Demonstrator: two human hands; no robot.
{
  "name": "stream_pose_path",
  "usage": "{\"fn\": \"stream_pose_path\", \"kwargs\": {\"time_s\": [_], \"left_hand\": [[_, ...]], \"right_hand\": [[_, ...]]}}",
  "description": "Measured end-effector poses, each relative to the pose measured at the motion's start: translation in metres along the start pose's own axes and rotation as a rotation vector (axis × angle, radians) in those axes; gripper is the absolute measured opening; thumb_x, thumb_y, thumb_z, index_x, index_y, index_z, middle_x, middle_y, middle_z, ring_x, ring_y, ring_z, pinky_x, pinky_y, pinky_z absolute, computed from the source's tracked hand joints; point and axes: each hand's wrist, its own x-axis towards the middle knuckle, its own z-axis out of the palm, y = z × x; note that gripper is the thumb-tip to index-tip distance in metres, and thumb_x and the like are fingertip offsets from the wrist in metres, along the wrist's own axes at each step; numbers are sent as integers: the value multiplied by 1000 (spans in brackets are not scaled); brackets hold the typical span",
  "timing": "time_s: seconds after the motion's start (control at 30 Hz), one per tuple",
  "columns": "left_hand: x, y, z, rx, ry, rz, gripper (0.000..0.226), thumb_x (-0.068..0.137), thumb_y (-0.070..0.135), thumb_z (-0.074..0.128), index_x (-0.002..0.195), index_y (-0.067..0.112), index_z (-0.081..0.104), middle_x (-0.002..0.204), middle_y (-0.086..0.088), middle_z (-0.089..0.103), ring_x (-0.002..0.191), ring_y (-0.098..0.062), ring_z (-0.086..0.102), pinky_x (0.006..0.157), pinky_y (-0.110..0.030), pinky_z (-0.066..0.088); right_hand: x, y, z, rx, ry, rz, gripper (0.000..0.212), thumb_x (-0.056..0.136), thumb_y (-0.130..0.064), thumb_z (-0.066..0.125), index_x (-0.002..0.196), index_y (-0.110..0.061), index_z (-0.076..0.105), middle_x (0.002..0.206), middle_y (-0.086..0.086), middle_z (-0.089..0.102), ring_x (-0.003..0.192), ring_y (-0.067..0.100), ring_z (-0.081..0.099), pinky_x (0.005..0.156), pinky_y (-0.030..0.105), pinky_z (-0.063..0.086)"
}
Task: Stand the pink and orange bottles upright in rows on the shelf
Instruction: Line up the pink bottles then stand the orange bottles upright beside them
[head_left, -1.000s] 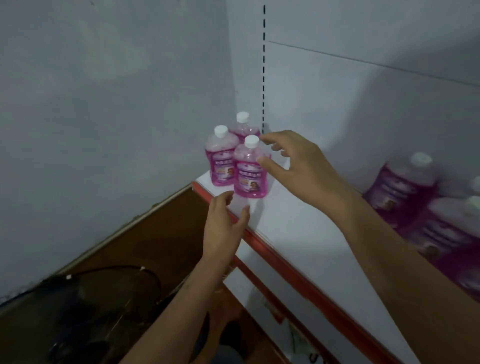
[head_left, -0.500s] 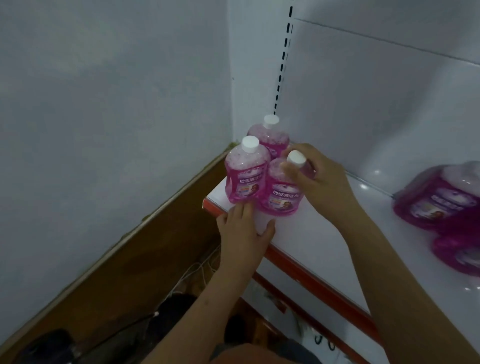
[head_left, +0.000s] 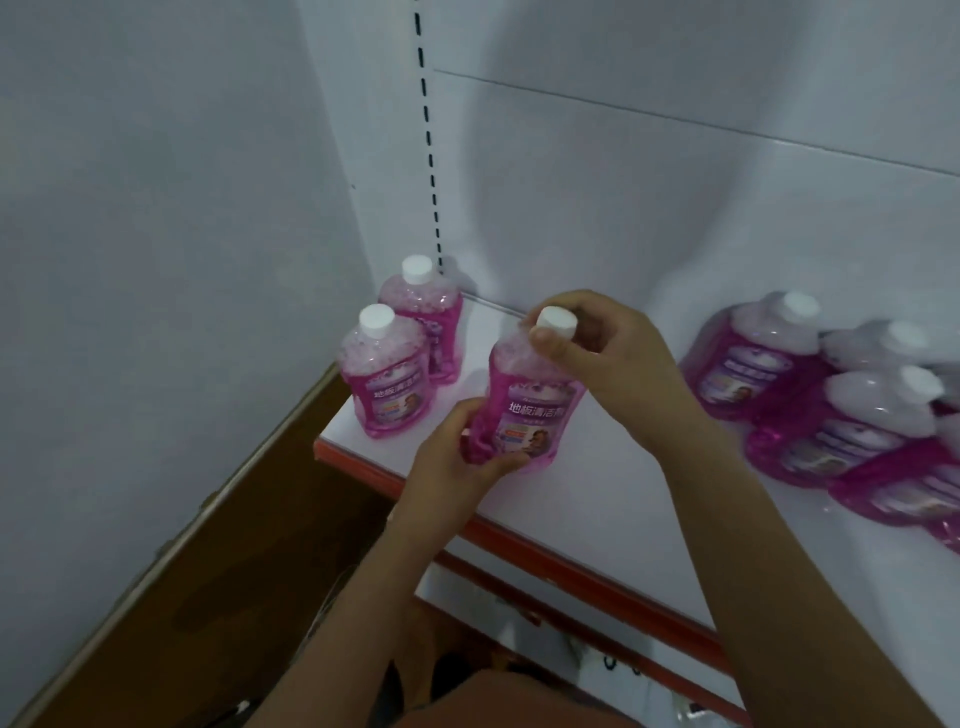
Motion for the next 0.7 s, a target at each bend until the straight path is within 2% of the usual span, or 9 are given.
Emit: {"fn": "stream_pose_path", "kwargs": {"time_s": [0.07, 0.13, 0.27, 0.33, 0.47, 0.57, 0.63, 0.7], "left_hand": [[10, 2, 14, -25, -23, 18, 49, 79, 27, 82, 120, 30, 57, 106, 17, 70, 94, 1, 69, 84, -19, 56], [19, 4, 31, -31, -58, 42, 47, 79, 21, 83, 117, 32, 57, 103, 18, 71, 91, 0, 69, 78, -15, 54], [38, 6, 68, 11, -130, 86, 48, 78, 18, 84, 111, 38, 56, 101, 16, 71, 86, -2, 70, 74, -14, 52], [47, 8, 87, 40, -176, 106, 48, 77, 19, 84, 110, 38, 56, 101, 14, 71, 84, 0, 69, 74, -14, 52], [67, 19, 121, 69, -267, 133, 49, 74, 20, 86, 113, 31, 59, 99, 13, 71, 82, 8, 65, 73, -12, 50], [79, 31, 144, 96, -318, 191, 55, 70, 29, 86, 119, 19, 62, 101, 4, 73, 85, 4, 67, 72, -11, 50], [84, 37, 158, 114, -314, 218, 56, 65, 38, 82, 113, 15, 68, 99, -1, 75, 86, -5, 70, 75, -18, 54], [89, 32, 170, 110, -286, 223, 58, 61, 45, 79, 108, 13, 71, 97, -7, 74, 87, -17, 71, 78, -35, 59]], "right_hand": [[-9, 1, -15, -4, 86, 12, 18, 86, -27, 74, 101, -17, 72, 98, -2, 74, 92, 17, 70, 82, 31, 57], [-19, 3, -32, 0, 151, 34, 20, 88, -27, 72, 105, -17, 73, 100, -3, 75, 95, 15, 70, 86, 33, 58], [-39, 11, -65, -259, 219, 40, 23, 92, -34, 66, 111, -22, 70, 105, -12, 72, 99, 5, 66, 84, 18, 50], [-47, 12, -81, -374, 276, 38, 23, 93, -32, 65, 112, -20, 70, 106, -10, 71, 97, 5, 65, 84, 15, 48], [-59, 12, -107, -602, 406, -3, 24, 89, -28, 69, 109, -17, 72, 104, -9, 70, 90, 6, 61, 86, 18, 44], [-62, 14, -119, -666, 443, 14, 24, 89, -28, 67, 110, -17, 72, 105, -1, 71, 93, 15, 61, 86, 26, 45], [-62, 19, -122, -716, 455, 19, 22, 89, -26, 67, 108, -16, 72, 101, 5, 70, 94, 21, 60, 85, 31, 44], [-63, 27, -124, -766, 447, 0, 19, 88, -24, 67, 105, -15, 72, 98, 7, 71, 94, 25, 59, 84, 32, 42]]}}
